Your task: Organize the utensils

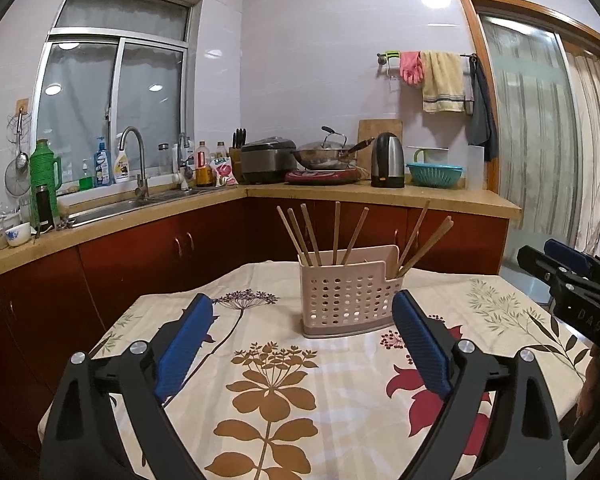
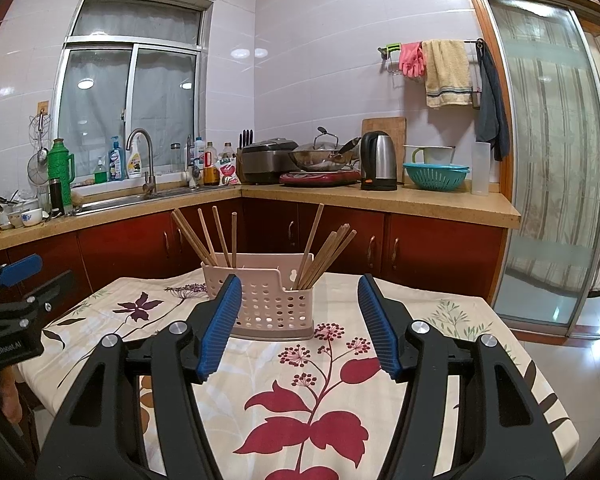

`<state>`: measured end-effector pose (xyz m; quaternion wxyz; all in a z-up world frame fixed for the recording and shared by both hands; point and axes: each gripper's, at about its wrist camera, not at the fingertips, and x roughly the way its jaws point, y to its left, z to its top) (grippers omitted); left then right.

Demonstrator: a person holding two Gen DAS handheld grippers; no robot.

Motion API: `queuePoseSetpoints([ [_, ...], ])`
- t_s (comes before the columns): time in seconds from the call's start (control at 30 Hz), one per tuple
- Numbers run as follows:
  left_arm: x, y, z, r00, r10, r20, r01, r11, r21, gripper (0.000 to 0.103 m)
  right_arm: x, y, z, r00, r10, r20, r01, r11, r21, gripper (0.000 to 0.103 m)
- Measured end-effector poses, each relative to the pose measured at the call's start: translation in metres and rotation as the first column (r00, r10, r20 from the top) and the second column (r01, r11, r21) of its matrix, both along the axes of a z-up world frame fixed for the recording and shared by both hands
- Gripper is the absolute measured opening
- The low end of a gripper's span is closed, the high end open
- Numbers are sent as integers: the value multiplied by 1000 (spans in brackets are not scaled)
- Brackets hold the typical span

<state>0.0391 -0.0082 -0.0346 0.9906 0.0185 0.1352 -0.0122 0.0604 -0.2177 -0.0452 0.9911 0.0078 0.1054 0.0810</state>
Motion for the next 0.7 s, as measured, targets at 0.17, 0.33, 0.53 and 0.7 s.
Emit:
queuePoseSetpoints([
  [0.17, -1, 3, 0, 1000, 11, 8, -11, 1000, -22, 92, 1, 1, 0, 1000, 0, 1, 0, 1000, 0, 60],
  [0.33, -3, 6, 0, 1000, 1, 21, 0, 999, -41, 92, 0, 1, 0, 1000, 0, 1, 0, 1000, 0, 62],
  [0.53, -1, 7, -1, 999, 22, 27, -21, 999, -41, 92, 0, -2, -3, 1000, -2, -2, 2, 1000, 0, 63],
  [0.7, 8, 14, -6, 1000, 24, 3, -24, 998, -59, 92, 3, -8, -8, 1000, -17, -9, 17, 1000, 3, 64],
])
